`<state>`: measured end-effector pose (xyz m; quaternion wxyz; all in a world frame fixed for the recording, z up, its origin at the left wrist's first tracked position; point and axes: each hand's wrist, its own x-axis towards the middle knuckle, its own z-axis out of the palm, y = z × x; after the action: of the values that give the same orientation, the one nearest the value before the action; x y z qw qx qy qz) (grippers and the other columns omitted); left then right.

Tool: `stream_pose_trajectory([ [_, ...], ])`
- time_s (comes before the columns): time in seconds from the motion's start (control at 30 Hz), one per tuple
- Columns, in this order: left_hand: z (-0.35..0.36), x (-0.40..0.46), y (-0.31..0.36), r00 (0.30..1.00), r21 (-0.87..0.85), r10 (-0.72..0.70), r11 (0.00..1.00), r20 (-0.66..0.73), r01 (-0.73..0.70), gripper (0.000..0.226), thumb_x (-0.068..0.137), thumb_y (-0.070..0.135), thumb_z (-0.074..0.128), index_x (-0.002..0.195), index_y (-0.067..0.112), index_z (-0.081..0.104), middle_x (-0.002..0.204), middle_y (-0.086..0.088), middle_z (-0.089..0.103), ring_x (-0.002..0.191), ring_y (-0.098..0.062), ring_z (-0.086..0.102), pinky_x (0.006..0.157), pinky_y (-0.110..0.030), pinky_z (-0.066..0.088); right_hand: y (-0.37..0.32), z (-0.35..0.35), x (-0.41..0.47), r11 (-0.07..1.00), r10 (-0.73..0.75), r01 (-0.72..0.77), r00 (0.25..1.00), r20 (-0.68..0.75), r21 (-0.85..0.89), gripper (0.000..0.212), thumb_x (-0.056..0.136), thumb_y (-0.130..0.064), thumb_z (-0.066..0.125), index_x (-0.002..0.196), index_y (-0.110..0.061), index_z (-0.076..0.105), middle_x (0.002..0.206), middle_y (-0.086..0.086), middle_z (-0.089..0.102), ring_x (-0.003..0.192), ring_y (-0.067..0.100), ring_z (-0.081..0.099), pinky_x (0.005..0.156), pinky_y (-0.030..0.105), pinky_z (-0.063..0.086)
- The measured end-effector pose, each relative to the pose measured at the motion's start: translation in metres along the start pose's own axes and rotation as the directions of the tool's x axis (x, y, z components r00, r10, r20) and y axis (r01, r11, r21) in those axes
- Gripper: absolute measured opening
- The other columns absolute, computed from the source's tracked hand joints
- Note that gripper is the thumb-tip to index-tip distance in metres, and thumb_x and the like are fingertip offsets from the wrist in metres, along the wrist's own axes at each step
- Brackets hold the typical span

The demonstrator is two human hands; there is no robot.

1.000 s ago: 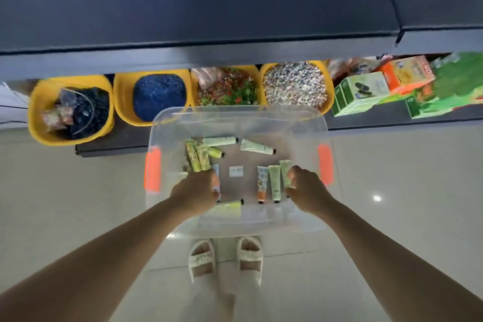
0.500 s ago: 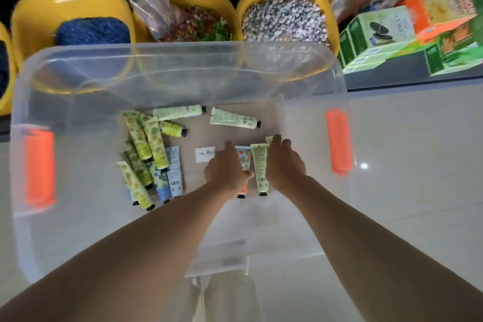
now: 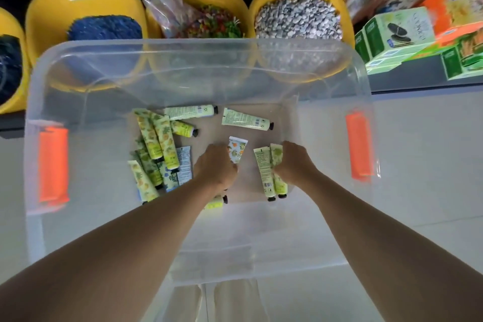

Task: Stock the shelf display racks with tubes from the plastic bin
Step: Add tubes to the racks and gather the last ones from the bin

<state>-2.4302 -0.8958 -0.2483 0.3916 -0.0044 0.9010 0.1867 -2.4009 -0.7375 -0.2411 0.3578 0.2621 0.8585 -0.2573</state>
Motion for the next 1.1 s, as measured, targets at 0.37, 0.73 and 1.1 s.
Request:
stream_pose_trajectory([
  [0.37,-0.145,-0.111,0.022,0.988,-0.707,0.033,0.702,0.152,0.085,0.010,0.097,0.009,0.042,0.092,0.017,0.044,0.078,-0.012,0.053,0.056,-0.016,0.046,0.044,-0.020,0.028,-0.081,-0.106,-0.114,0.790,-0.256,0.117,0.955,0.150,0.602,0.040,0.093,-0.015,0.053,0.132,-0.014,0.043,0.118,0.014,0.054,0.101,0.027,0.057,0.068,0.029,0.049],
  [0.73,-0.337,-0.283,0.045,0.980,-0.808,0.165,0.559,-0.109,-0.184,0.016,0.093,-0.007,0.044,0.089,0.008,0.046,0.075,-0.011,0.051,0.048,-0.011,0.053,0.037,-0.015,0.029,-0.213,-0.251,-0.301,0.620,-0.540,0.443,0.840,-0.057,0.648,0.019,0.091,0.009,0.047,0.098,-0.008,0.051,0.083,0.008,0.058,0.071,0.022,0.062,0.070,0.037,0.049],
  [1.1,-0.508,-0.430,0.055,0.840,-0.580,0.312,0.614,-0.444,-0.535,0.021,0.089,-0.001,0.054,0.100,0.017,0.055,0.105,-0.013,0.066,0.087,-0.022,0.059,0.077,-0.035,0.045,-0.305,-0.356,-0.471,0.499,-0.703,0.728,0.657,-0.271,0.470,0.021,0.091,0.004,0.053,0.106,-0.009,0.047,0.094,0.007,0.054,0.078,0.021,0.066,0.066,0.026,0.057],
])
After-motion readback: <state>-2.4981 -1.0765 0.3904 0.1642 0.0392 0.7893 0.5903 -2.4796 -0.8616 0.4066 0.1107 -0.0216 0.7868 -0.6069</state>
